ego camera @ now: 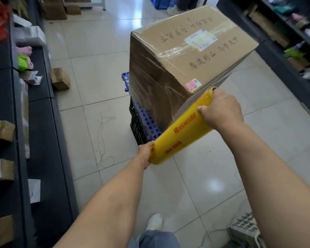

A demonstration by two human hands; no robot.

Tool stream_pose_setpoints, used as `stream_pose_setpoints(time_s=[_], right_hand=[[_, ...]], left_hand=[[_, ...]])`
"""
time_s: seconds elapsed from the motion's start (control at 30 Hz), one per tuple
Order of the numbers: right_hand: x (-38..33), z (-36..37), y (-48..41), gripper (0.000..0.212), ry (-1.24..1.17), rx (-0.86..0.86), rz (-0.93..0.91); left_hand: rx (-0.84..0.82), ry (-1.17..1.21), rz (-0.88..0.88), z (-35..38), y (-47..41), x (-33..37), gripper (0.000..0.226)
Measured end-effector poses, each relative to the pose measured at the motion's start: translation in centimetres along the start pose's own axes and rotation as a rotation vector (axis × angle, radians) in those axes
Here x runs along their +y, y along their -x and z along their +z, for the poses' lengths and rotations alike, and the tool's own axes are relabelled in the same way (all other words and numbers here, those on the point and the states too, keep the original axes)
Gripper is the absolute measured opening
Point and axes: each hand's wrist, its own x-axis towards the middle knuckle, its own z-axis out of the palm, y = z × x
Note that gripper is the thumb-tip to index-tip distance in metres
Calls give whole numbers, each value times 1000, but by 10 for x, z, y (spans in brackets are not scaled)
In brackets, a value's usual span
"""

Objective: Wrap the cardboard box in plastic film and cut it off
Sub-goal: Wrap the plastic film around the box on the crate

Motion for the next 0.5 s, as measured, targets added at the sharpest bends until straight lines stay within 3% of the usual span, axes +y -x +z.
stream_pose_setpoints(time_s=[0.13,0.27,0.5], right_hand=[[12,-1,-6,49,-36,20,-7],[25,-4,-9,51,-30,0,-77],[45,-10,-20,41,-24,-85,-155]], left_hand=[[19,-51,11,12,-7,-6,62],[12,7,40,26,6,-5,21],[95,46,91,54,12,-7,26]])
